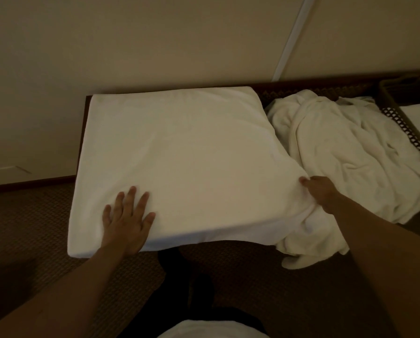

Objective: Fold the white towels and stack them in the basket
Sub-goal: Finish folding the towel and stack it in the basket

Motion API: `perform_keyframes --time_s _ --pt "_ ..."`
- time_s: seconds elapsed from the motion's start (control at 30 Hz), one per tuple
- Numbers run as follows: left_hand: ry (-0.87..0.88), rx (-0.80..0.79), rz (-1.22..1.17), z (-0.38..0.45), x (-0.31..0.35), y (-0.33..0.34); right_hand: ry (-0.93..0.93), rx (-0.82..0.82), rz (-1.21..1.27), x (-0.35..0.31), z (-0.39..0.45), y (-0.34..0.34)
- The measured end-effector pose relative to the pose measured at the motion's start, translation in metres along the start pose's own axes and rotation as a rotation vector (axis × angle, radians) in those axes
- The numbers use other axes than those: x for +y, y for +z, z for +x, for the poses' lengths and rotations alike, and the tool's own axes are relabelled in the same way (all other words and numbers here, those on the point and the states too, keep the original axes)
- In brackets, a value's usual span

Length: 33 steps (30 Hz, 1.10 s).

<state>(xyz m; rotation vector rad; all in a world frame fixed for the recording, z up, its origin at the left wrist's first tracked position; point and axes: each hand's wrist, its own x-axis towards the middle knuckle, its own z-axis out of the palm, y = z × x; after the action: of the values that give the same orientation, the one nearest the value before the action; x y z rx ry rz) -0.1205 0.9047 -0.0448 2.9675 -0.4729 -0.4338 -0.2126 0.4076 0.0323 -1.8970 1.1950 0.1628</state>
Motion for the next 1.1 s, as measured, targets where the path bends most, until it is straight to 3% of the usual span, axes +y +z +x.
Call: perform_keyframes --time_s 0.13,0.27,0.6,0.73,0.97,1.1 --pt "0.0 0.006 0.007 0.0 0.0 0.001 0.201 -0.205 0.271 0.0 -0.009 -0.019" --pt "0.009 -0.012 0.009 0.001 -0.002 0.001 0.34 -0.356 0.183 0.008 -0.001 -0.032" --pt "0.015 -0.029 0.001 0.001 -0.01 -0.002 0.104 0.025 0.234 0.036 -0.004 -0.018" --pt "0.009 -0.011 -0.003 -0.001 -0.009 -0.002 0.099 -0.012 0.229 0.036 -0.007 -0.009" --pt "0.013 -0.01 -0.016 -0.001 -0.01 0.0 0.303 -0.151 0.363 0.039 -0.01 -0.019" --pt "0.012 -0.027 -0.011 0.0 -0.011 0.0 0.257 -0.261 0.294 0.047 -0.018 -0.024"
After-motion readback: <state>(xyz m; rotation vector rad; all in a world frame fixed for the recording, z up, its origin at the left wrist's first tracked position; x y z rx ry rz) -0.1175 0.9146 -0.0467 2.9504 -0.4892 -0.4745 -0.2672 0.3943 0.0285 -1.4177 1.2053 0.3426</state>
